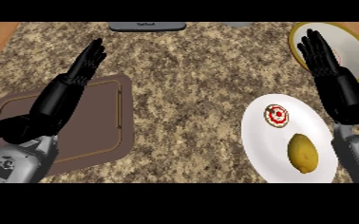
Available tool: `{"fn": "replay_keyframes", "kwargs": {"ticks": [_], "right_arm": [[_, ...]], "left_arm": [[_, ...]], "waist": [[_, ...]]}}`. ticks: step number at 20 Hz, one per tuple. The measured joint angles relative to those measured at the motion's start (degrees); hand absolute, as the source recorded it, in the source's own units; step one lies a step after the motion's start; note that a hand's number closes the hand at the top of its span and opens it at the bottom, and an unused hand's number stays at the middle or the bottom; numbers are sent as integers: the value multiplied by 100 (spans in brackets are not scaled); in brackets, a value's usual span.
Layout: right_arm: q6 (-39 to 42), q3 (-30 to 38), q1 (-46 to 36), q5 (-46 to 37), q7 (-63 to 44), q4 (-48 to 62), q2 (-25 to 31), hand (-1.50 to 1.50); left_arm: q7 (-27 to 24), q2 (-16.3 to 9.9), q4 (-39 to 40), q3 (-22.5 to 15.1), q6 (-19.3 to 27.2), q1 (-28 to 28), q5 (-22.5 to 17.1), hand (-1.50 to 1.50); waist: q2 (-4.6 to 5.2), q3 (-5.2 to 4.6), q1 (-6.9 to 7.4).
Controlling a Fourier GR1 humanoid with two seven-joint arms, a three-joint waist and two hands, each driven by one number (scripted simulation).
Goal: Pick the lemon from the plate and place it in the bowl
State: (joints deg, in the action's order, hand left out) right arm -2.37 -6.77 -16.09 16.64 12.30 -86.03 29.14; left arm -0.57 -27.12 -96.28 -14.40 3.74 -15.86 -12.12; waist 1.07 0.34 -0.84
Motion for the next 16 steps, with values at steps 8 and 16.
{"fn": "replay_keyframes", "kwargs": {"ticks": [8, 16], "right_arm": [[-2115, 902, 1379, -730, -685, 190, 83, 150], [-4131, 594, 2722, -1969, -1706, -616, -474, -150]], "left_arm": [[206, 243, 324, -73, 136, 476, -80, 0], [319, 701, 454, -459, 75, 656, -102, 0]], "waist": [[-89, -94, -430], [-118, -60, -136]]}}
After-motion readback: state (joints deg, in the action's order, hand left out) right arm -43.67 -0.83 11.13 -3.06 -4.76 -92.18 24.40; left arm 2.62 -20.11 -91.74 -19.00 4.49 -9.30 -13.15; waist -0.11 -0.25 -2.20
